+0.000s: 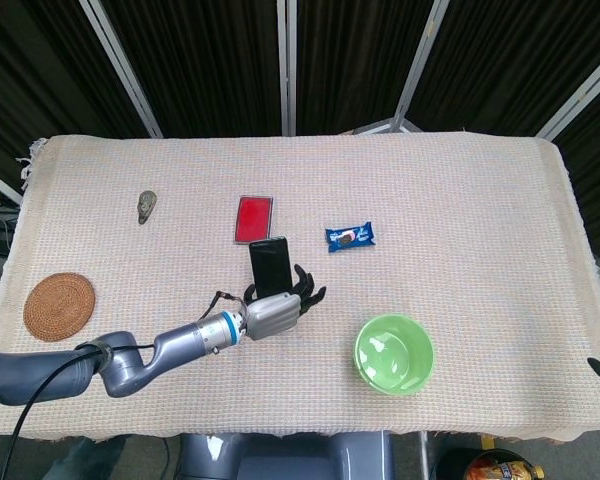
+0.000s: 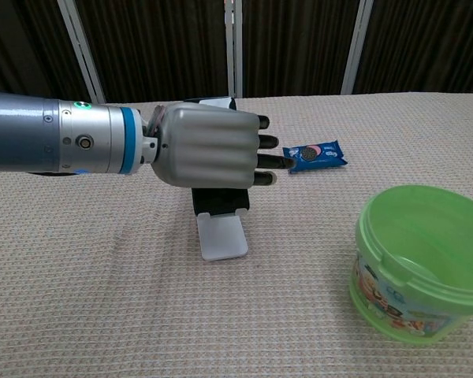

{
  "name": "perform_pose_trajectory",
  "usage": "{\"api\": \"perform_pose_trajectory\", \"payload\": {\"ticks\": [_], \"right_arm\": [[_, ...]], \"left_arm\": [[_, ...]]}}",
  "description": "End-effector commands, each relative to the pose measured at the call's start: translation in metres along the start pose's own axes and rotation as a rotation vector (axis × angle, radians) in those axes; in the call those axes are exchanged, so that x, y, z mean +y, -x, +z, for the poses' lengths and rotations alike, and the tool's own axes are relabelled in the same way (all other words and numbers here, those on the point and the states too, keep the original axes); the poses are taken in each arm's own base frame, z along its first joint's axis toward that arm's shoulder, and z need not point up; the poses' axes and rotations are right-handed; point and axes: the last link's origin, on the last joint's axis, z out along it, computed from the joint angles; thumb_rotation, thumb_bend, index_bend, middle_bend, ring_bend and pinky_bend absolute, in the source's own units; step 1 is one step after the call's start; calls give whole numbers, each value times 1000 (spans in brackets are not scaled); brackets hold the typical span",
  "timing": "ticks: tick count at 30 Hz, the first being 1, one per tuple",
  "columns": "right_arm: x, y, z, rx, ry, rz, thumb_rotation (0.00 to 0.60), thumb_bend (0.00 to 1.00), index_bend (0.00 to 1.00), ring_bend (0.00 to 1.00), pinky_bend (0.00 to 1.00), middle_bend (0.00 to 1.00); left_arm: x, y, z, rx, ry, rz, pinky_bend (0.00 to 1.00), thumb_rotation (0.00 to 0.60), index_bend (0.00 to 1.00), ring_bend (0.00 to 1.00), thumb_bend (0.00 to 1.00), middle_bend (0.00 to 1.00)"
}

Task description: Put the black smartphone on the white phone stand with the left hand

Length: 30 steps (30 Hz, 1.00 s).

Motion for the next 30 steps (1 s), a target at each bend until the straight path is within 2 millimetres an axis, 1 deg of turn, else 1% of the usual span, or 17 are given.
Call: {"api": "perform_pose_trajectory", "payload": {"ticks": [1, 4, 6, 7, 10, 12, 13, 14, 17, 18, 20, 24, 27, 29, 30], "right_arm": [[0, 0, 0, 1, -1, 1, 600, 0, 0, 0, 0, 0], [-1, -1, -1, 0, -6, 4, 600, 0, 0, 0, 0, 0], [-1, -1, -2, 0, -11, 7, 600, 0, 0, 0, 0, 0], [-2, -2, -3, 2, -14, 10, 600, 0, 0, 0, 0, 0], [-2, -3, -5, 4, -20, 16, 600, 0, 0, 0, 0, 0], [-2, -3, -5, 4, -26, 19, 600, 0, 0, 0, 0, 0], [-3, -3, -6, 2, -31, 22, 600, 0, 0, 0, 0, 0], [-3, -3, -6, 1, -35, 23, 600, 0, 0, 0, 0, 0], [-5, -2, -6, -4, -46, 24, 600, 0, 0, 0, 0, 0], [-6, -1, -5, -6, -51, 24, 600, 0, 0, 0, 0, 0], [-8, 0, -4, -5, -61, 16, 600, 0, 0, 0, 0, 0], [-9, 2, -2, 25, -70, 2, 600, 0, 0, 0, 0, 0], [-10, 2, -2, 34, -74, 0, 600, 0, 0, 0, 0, 0], [-12, 2, -3, 38, -84, 1, 600, 0, 0, 0, 0, 0], [-13, 2, -4, 39, -87, 1, 600, 0, 0, 0, 0, 0]], "left_arm": [[-6, 0, -4, 2, -20, -4, 266, 600, 162, 137, 0, 0], [-22, 0, -16, -1, -80, -33, 250, 600, 161, 131, 0, 0], [-33, 1, -28, -6, -142, -84, 243, 600, 157, 124, 0, 0], [-42, 2, -40, -14, -214, -158, 239, 600, 155, 119, 0, 0], [-56, 10, -69, -35, -366, -318, 206, 600, 137, 84, 0, 0], [-60, 18, -92, -64, -461, -430, 173, 600, 117, 54, 0, 0], [-61, 24, -110, -86, -527, -510, 160, 600, 106, 43, 0, 0], [-60, 28, -123, -101, -569, -566, 136, 600, 84, 24, 0, 0], [-51, 36, -161, -151, -683, -723, 71, 600, 16, 0, 0, 0], [-46, 39, -177, -173, -734, -788, 48, 600, 3, 0, 0, 0], [-31, 40, -213, -222, -842, -925, 16, 600, 0, 0, 0, 0], [-6, 34, -263, -293, -949, -1054, 0, 600, 0, 0, 0, 0], [13, 29, -288, -323, -1007, -1115, 0, 600, 0, 0, 0, 0], [28, 29, -301, -353, -1026, -1167, 0, 600, 0, 0, 0, 0], [32, 30, -304, -356, -1028, -1176, 0, 600, 0, 0, 0, 0]]}}
